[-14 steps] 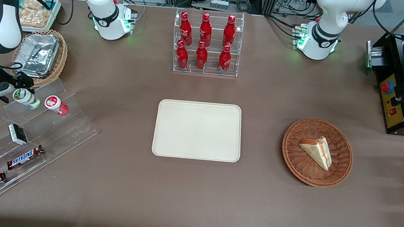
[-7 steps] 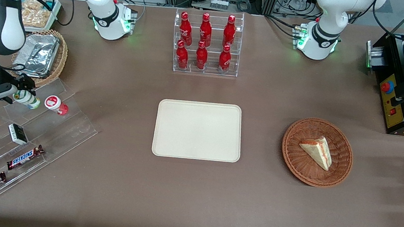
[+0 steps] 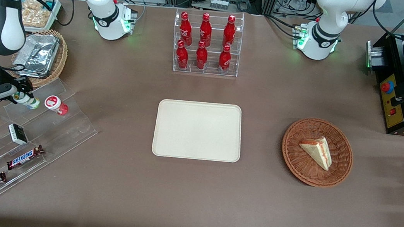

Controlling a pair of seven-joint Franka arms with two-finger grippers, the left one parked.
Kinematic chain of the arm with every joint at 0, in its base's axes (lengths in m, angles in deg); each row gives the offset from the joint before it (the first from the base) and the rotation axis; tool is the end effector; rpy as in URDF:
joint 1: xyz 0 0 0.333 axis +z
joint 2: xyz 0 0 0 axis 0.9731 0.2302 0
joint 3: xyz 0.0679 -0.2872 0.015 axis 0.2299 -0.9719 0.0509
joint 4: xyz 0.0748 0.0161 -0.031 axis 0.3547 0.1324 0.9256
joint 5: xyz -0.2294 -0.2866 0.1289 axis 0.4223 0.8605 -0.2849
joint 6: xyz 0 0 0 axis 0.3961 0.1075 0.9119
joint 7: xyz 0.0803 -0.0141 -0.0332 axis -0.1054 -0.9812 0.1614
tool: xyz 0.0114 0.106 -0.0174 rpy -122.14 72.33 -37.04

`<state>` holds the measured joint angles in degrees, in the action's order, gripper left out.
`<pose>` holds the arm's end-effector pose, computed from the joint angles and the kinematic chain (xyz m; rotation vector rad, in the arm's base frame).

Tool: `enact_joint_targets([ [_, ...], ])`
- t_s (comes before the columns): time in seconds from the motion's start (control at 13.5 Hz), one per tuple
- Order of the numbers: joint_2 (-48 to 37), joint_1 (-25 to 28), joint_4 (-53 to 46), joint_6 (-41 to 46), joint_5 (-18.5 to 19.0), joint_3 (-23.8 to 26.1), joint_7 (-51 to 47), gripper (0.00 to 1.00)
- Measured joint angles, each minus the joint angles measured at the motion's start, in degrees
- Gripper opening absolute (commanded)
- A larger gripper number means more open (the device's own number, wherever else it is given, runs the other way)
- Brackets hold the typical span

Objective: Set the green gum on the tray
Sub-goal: 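Close the right gripper around the gum bottle and lift it, then carry the held gum bottle over the cream tray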

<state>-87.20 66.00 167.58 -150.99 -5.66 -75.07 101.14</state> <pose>0.5069 -0.1617 0.3677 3.0339 0.7892 0.1205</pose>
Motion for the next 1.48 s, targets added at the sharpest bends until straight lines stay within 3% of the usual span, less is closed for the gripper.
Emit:
enact_joint_targets([
  [0.37, -1.1, 1.4, -11.4, 15.1, -0.1, 0.4, -0.6, 0.00],
  [0.59, -1.4, 4.9, -17.3, 22.9, -0.2, 0.5, -7.7, 0.00],
  [0.81, -1.4, 10.7, -21.8, 28.7, -0.3, 0.8, -17.4, 0.00],
  [1.48, -0.1, 32.7, -23.8, 29.6, -0.3, 1.1, -51.3, 0.00],
])
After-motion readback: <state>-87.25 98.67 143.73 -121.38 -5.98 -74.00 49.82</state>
